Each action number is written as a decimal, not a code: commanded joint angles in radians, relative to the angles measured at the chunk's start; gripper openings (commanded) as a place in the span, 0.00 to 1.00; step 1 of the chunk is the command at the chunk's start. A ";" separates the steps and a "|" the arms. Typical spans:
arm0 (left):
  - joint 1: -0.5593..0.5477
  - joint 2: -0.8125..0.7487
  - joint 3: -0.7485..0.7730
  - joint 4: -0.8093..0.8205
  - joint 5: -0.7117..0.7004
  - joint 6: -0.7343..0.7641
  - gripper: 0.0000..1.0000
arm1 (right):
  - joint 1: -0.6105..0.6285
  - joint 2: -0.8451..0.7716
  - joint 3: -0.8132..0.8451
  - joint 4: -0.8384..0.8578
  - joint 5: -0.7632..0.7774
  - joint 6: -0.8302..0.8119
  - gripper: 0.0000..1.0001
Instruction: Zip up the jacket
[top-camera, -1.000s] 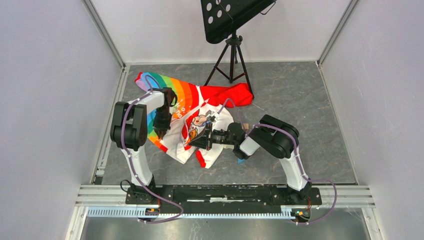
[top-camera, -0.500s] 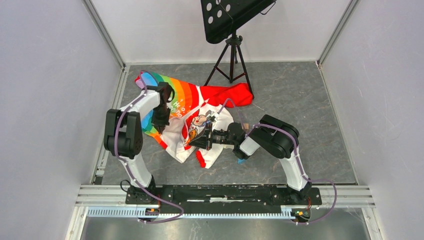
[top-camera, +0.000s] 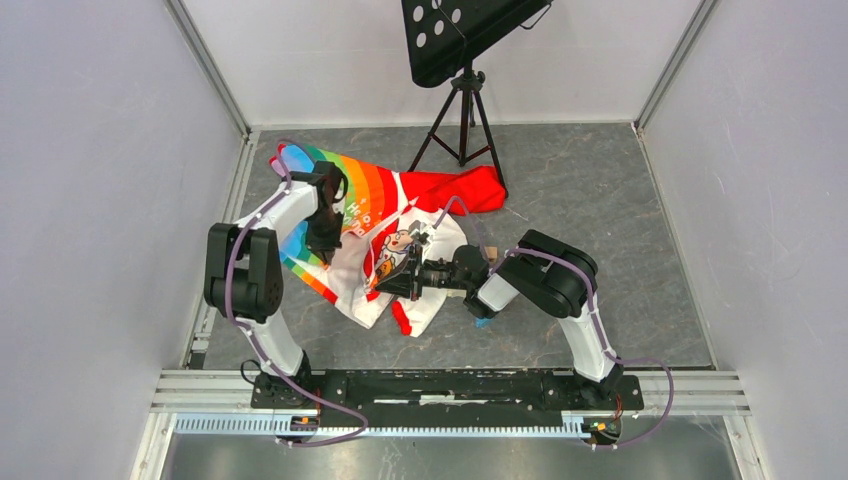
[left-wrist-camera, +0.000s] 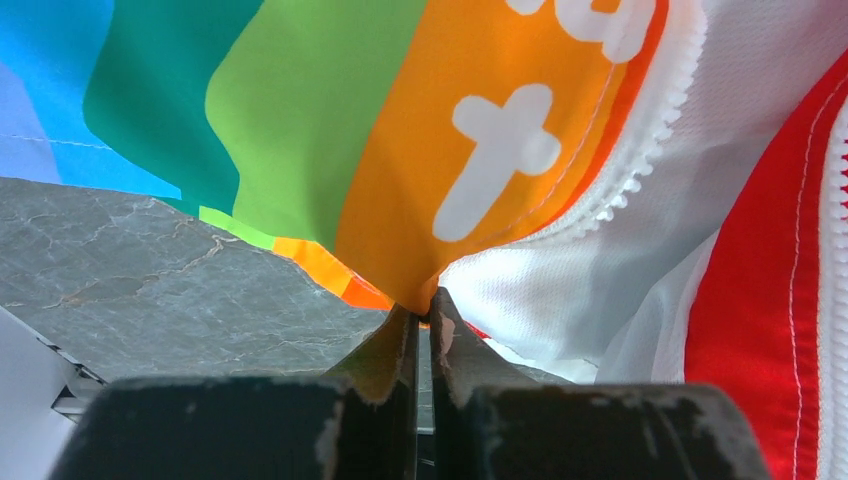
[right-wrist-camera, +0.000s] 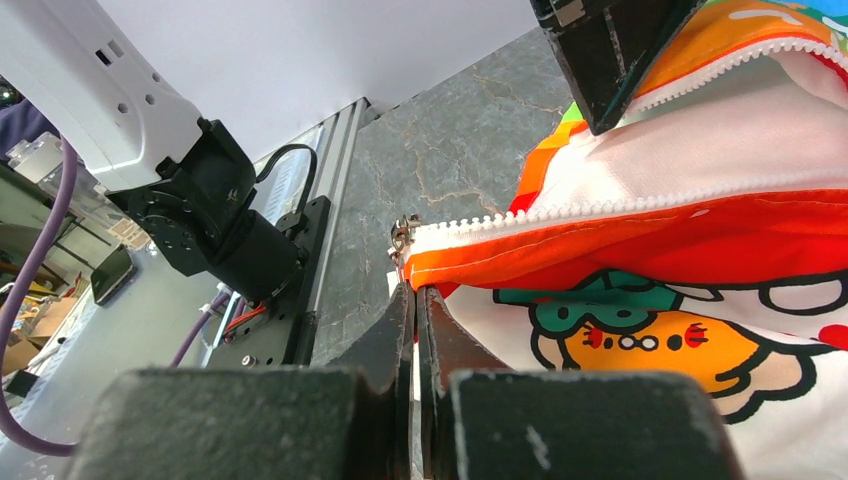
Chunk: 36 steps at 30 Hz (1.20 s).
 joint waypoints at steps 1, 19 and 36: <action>-0.003 0.007 0.001 0.024 0.025 -0.011 0.03 | 0.008 -0.012 0.026 0.086 -0.021 -0.028 0.00; -0.003 -0.377 -0.215 0.166 0.441 -0.083 0.02 | -0.004 0.040 0.129 -0.008 -0.052 -0.025 0.00; -0.003 -0.520 -0.273 0.228 0.447 -0.027 0.02 | -0.021 0.106 0.162 0.049 -0.053 0.091 0.00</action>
